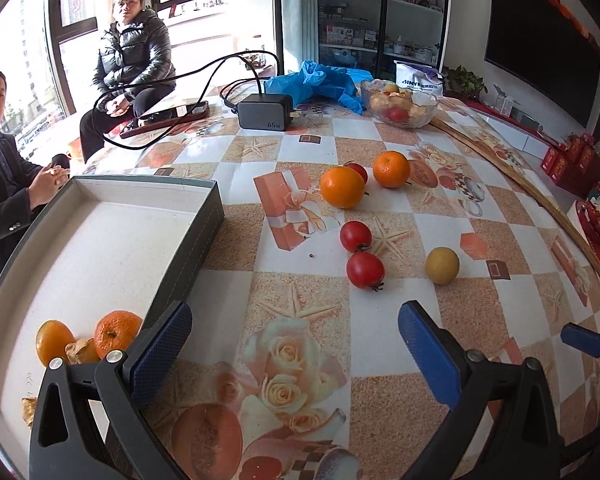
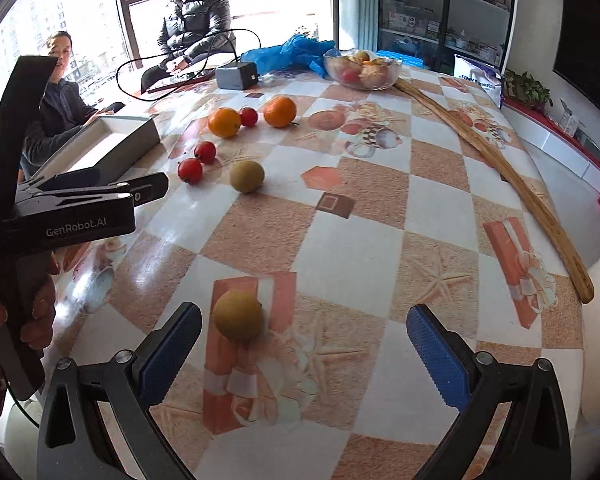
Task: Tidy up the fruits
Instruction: 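Grasp the kiwi with the right tool while the left tool approaches a red tomato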
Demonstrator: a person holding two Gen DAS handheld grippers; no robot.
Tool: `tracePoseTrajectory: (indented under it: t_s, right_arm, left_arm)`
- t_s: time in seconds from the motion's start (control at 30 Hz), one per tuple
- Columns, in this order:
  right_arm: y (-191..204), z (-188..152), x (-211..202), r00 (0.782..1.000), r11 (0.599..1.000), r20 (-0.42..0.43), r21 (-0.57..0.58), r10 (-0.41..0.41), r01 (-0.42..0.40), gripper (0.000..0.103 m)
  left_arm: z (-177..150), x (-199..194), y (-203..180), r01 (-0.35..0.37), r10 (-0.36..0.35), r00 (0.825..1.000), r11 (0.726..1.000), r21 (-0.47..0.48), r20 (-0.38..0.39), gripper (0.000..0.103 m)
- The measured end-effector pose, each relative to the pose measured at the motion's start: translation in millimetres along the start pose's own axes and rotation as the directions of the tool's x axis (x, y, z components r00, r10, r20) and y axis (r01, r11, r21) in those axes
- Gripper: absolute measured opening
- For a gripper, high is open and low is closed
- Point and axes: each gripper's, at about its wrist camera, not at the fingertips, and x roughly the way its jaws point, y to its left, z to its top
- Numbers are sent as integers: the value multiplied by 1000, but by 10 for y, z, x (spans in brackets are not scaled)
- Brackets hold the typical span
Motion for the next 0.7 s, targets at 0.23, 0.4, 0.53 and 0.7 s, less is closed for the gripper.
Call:
tracePoseTrajectory:
  t_s: [0.23, 0.4, 0.53, 0.7]
  right_arm:
    - [3, 68, 10, 1000, 1000, 21, 0, 12, -12, 27]
    - [-220, 24, -36, 998, 996, 34, 70, 48, -50, 27]
    - [-366, 3, -64, 998, 992, 44, 113, 49, -54, 27]
    - [-398, -16, -69, 997, 990, 65, 130, 46, -54, 27]
  left_arm:
    - [144, 241, -231, 21, -19, 998, 1000, 24, -68, 102]
    - [162, 428, -371, 6, -4, 997, 1000, 29, -76, 77]
    - [154, 348, -339, 26, -24, 997, 999, 19, -76, 24]
    - [-223, 19, -222, 2, -1, 998, 1000, 17, -69, 24]
